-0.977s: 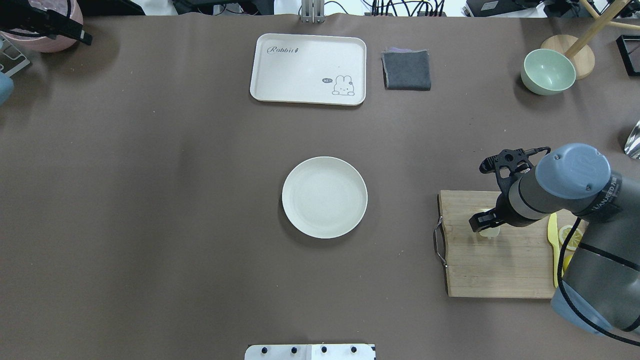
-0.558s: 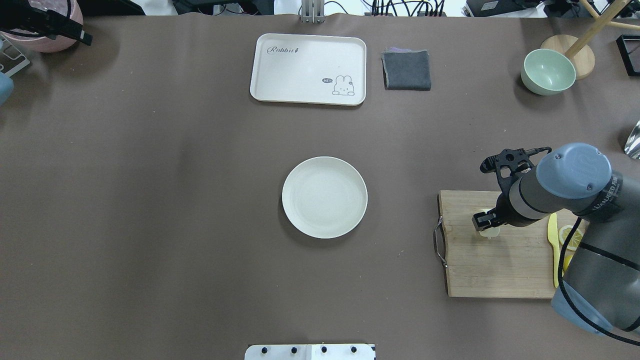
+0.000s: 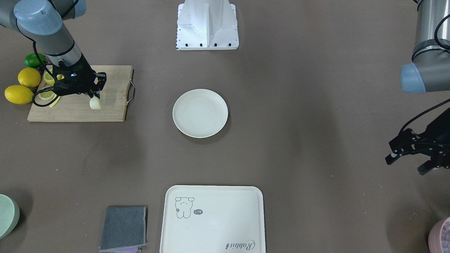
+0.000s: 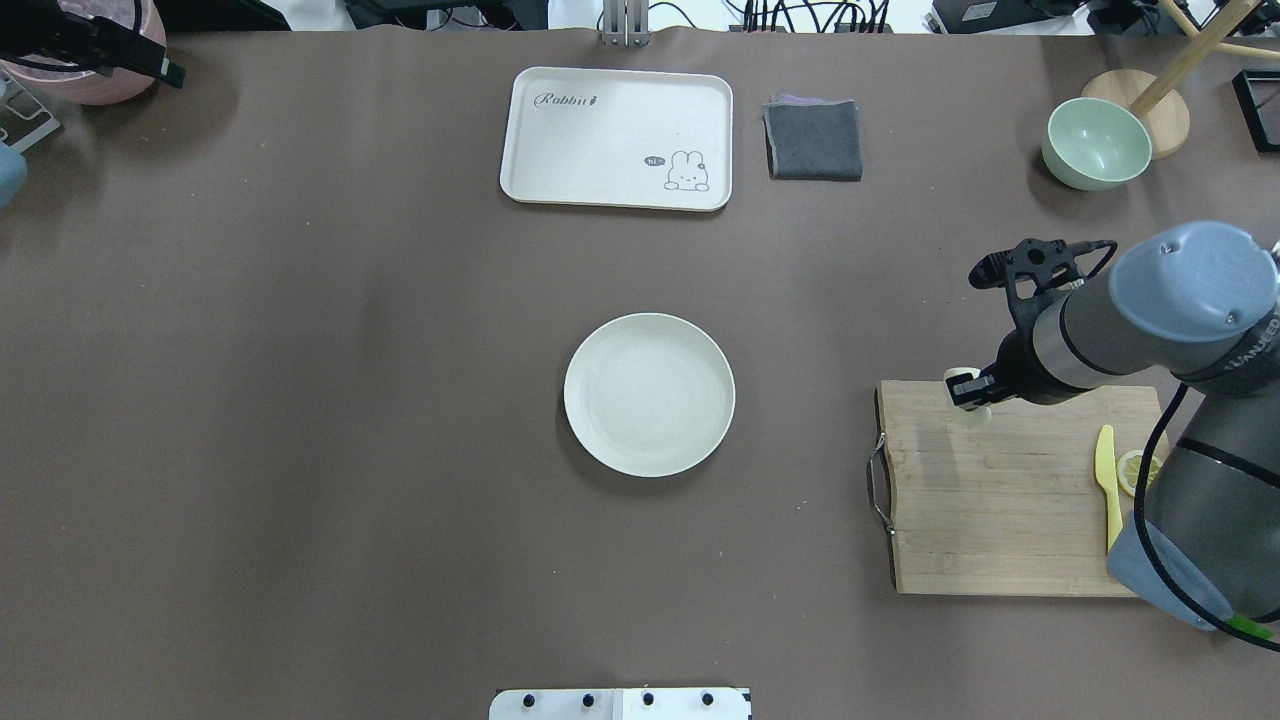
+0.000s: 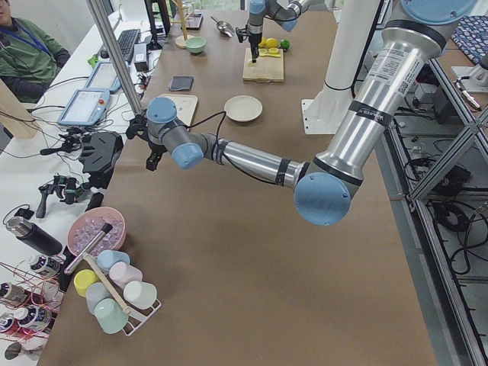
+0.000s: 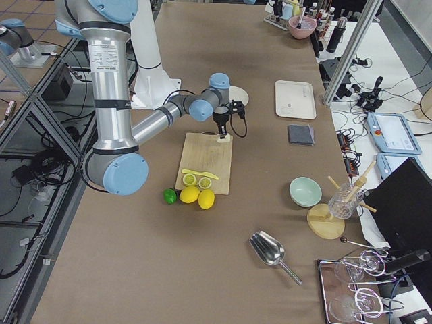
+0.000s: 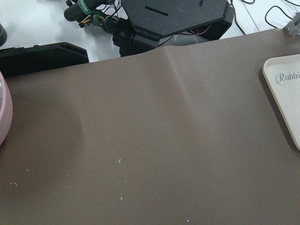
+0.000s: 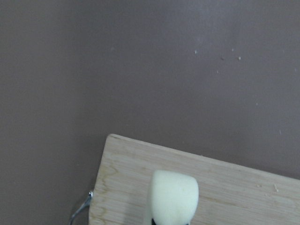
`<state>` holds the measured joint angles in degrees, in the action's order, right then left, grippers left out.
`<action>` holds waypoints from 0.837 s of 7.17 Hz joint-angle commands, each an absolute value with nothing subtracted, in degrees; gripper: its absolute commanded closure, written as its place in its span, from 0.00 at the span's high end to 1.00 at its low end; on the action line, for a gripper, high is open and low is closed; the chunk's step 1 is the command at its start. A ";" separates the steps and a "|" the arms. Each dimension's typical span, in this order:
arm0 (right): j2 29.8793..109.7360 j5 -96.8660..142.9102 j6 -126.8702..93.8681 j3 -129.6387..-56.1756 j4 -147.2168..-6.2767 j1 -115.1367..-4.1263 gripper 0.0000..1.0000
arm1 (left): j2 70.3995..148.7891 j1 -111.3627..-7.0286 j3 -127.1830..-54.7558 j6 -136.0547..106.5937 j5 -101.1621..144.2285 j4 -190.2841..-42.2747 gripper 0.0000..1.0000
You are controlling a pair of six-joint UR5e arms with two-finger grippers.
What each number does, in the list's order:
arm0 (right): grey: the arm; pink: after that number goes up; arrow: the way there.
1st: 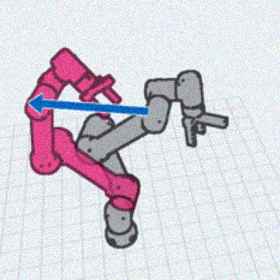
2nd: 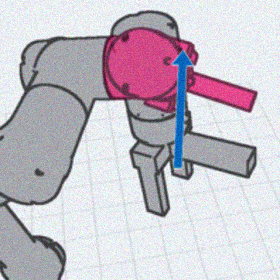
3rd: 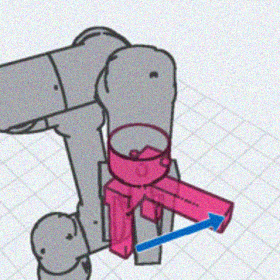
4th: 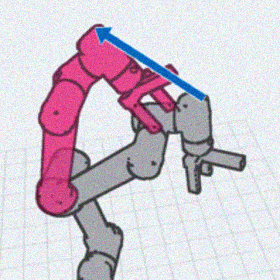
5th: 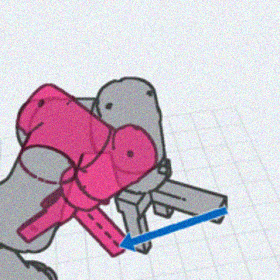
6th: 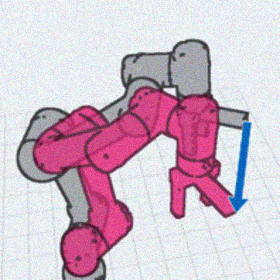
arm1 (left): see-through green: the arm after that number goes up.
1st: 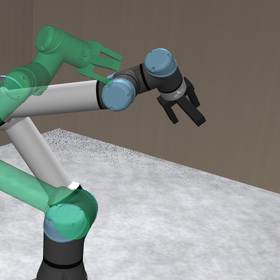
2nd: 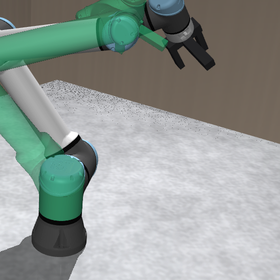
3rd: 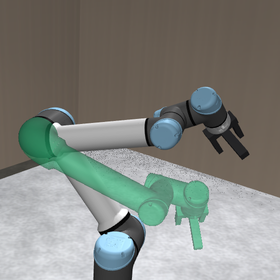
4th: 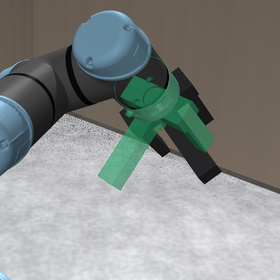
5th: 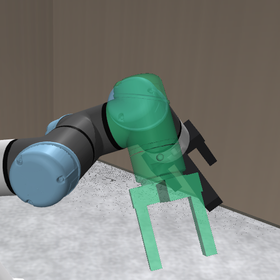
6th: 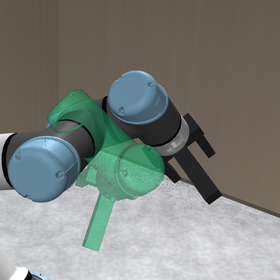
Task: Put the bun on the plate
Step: 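Lift the bun and carry it over the white plate with the right gripper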
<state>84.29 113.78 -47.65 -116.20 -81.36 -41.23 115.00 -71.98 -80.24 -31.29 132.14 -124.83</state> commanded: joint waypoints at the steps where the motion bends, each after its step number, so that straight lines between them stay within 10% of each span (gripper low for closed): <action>1: 74.85 114.44 -48.33 -115.15 -81.39 -42.89 0.00 | 115.05 -71.98 -80.59 -31.55 132.54 -125.15 0.98; 6: 57.24 111.46 -49.04 -105.57 -81.21 -36.14 0.00 | 114.70 -72.33 -80.68 -31.90 132.63 -125.42 0.98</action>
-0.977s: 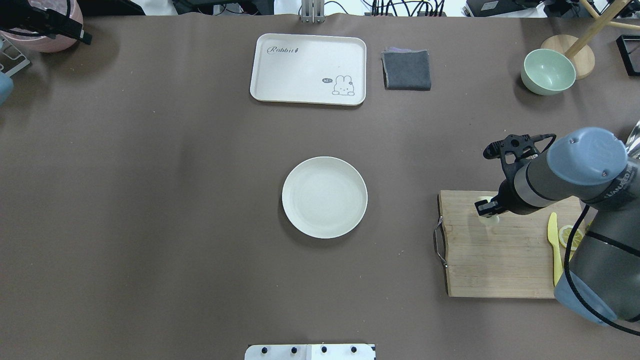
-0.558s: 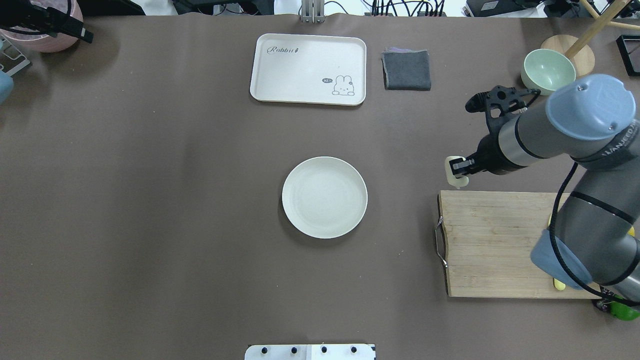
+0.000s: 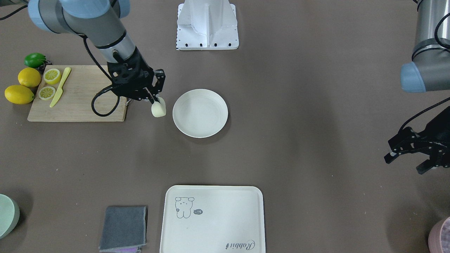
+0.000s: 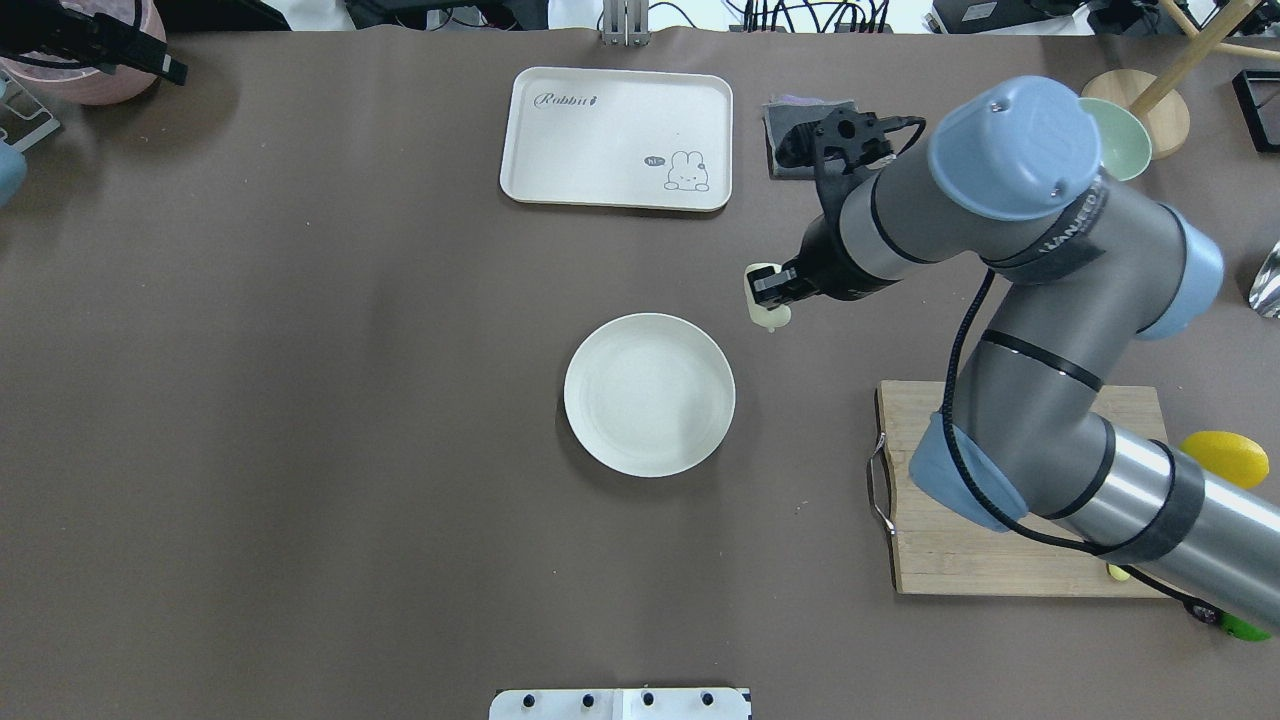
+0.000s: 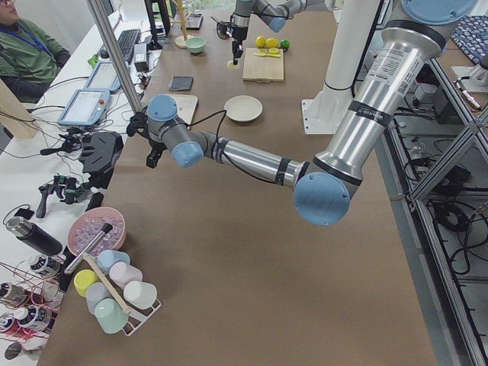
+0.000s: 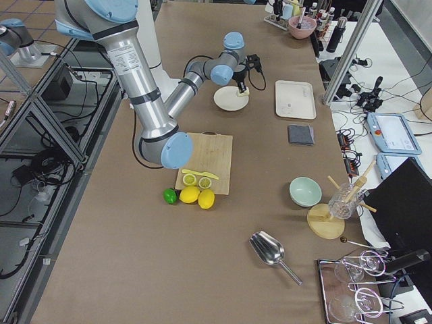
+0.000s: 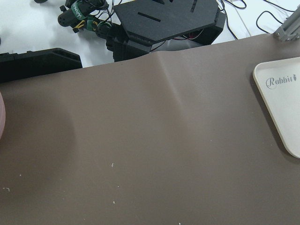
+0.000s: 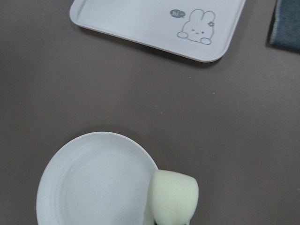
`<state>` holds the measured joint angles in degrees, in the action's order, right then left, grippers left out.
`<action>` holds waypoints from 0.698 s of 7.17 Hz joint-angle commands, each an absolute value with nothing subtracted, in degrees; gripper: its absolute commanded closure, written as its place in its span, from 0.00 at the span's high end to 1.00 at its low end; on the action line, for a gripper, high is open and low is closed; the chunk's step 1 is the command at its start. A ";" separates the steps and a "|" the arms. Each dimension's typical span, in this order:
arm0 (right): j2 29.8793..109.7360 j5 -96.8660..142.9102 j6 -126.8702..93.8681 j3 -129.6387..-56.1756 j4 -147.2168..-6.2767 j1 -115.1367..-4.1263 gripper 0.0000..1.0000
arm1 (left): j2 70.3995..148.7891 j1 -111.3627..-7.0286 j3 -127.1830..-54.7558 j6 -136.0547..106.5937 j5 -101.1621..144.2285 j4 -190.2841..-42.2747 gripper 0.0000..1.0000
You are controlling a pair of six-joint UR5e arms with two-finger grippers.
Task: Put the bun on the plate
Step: 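Lift the bun and carry it over the white plate with the right gripper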
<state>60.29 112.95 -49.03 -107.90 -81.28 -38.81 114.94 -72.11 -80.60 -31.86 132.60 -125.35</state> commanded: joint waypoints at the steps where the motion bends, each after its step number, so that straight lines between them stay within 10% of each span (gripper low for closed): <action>1: 55.48 109.88 -49.04 -103.90 -80.17 -34.12 0.00 | 114.44 -72.51 -80.68 -31.90 132.71 -125.42 0.98; 5: 52.83 109.78 -48.43 -95.10 -74.44 -31.38 0.00 | 114.88 -76.20 -81.47 -32.08 135.62 -125.59 0.98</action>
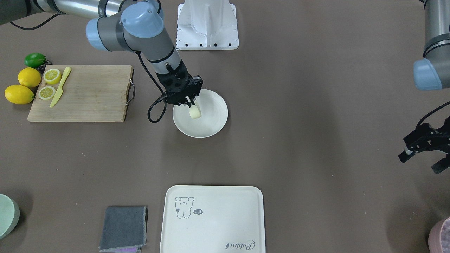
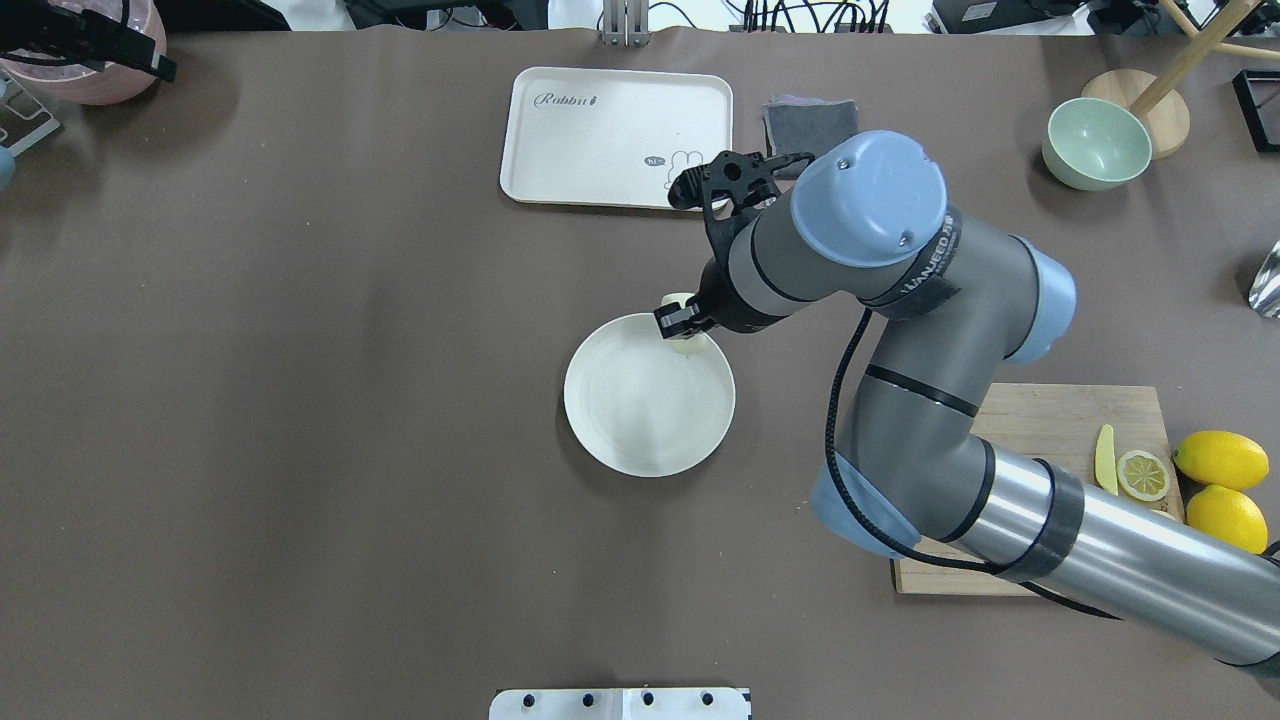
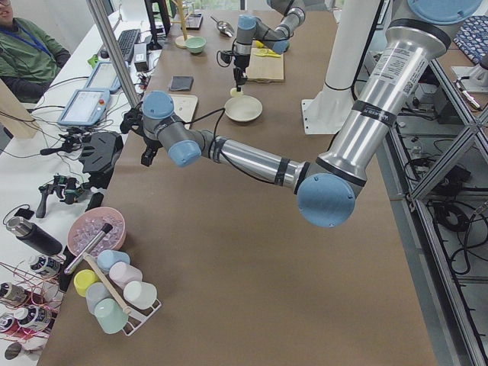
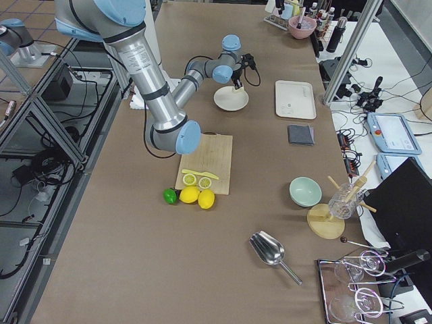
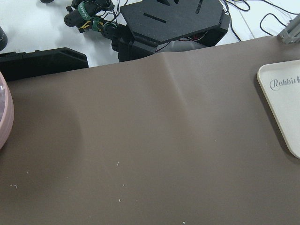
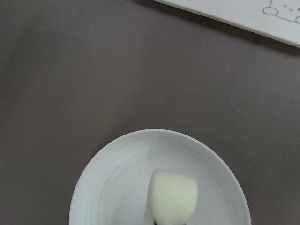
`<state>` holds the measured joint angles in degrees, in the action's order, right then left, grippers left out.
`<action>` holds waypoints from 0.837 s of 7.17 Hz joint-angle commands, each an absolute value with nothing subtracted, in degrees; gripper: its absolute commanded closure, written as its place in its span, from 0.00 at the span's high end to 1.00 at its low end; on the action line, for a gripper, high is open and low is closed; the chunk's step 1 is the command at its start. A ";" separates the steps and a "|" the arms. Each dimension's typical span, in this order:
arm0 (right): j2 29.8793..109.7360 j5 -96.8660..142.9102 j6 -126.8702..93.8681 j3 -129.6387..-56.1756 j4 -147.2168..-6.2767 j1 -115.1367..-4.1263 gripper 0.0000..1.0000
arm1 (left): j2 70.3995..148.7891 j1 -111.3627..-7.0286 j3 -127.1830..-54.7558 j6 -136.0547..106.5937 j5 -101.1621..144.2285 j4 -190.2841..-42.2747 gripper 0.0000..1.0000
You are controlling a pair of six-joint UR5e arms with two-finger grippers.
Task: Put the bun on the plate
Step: 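Lower the bun onto the white plate and open the right gripper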
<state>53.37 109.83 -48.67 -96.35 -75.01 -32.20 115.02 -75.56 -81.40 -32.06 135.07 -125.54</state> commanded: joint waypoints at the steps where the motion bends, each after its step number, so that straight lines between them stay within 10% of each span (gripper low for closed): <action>1: 52.74 109.60 -48.95 -95.18 -74.36 -30.77 0.98 | 114.70 -76.38 -81.39 -32.08 135.53 -125.51 0.98; 6: 53.09 108.02 -50.19 -97.29 -74.18 -29.89 1.00 | 114.26 -76.64 -81.12 -31.99 135.44 -125.51 0.98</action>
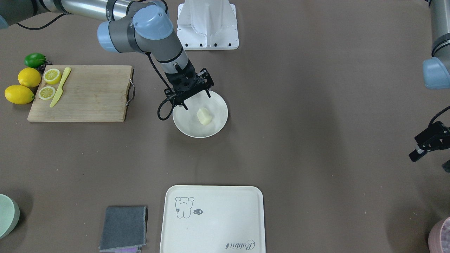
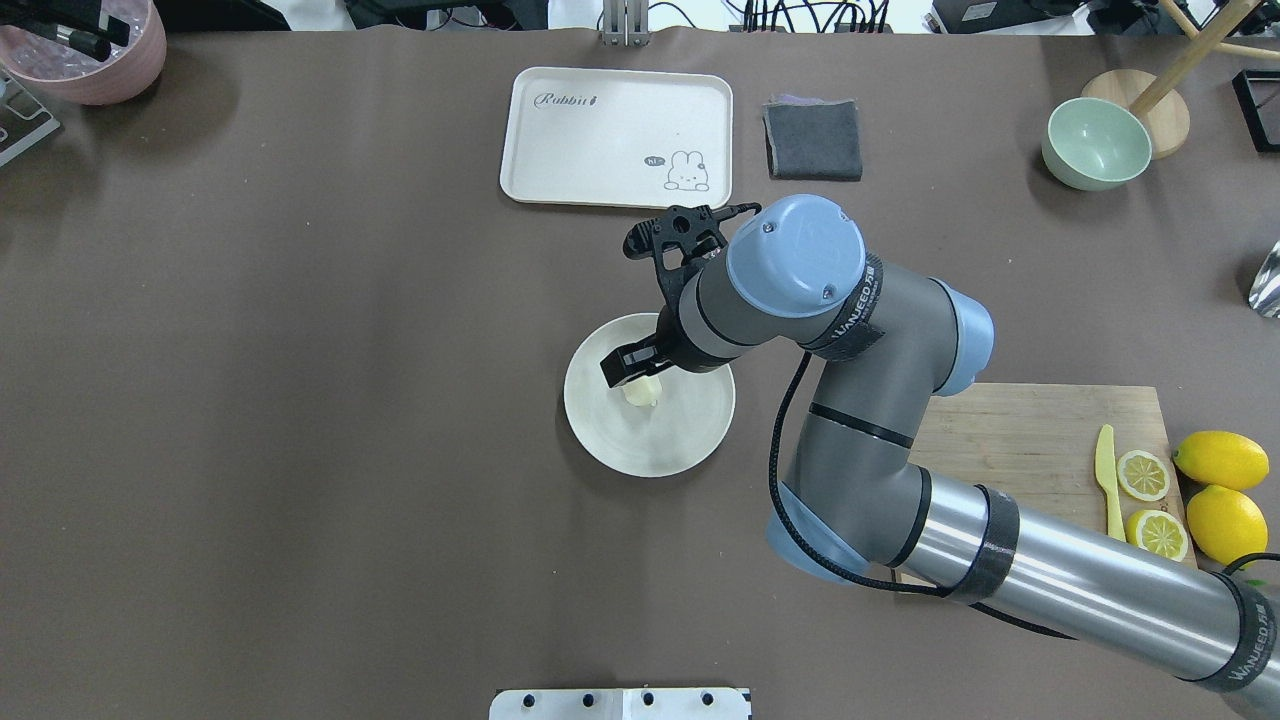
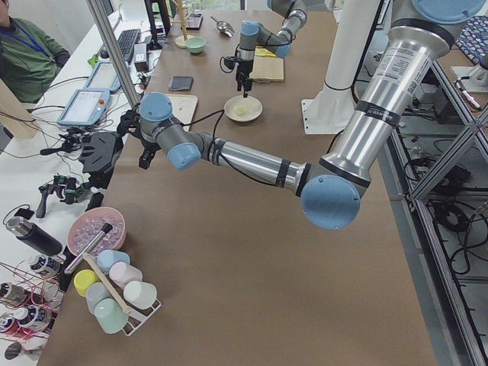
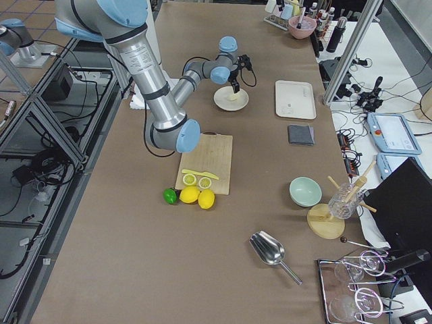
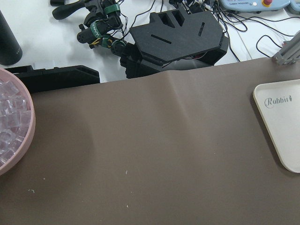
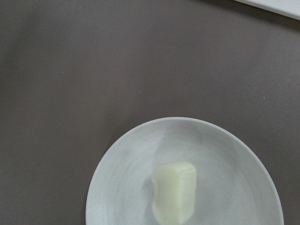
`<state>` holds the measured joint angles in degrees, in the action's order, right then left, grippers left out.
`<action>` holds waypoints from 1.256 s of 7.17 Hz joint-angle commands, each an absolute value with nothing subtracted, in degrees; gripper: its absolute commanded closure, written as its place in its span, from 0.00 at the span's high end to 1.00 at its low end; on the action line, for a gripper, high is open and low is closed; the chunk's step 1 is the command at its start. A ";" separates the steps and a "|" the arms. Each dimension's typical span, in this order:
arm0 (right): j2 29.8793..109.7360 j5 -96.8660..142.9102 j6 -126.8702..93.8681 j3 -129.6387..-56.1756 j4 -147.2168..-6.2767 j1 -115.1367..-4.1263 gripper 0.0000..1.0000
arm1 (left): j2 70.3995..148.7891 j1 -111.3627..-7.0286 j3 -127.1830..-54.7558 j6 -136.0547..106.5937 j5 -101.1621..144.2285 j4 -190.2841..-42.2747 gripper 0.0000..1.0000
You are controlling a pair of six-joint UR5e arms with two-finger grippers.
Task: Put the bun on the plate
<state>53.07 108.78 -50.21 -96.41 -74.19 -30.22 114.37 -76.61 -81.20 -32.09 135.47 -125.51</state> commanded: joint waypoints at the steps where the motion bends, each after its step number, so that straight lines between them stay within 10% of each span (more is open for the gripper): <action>1: 53.35 108.02 -50.27 -98.86 -74.27 -30.40 1.00 | 114.34 -76.81 -81.04 -31.99 135.44 -125.25 0.98; 9: 62.56 127.27 -16.75 -98.53 -90.24 -68.08 1.00 | 116.19 -89.19 -74.88 -21.46 135.61 -109.46 0.98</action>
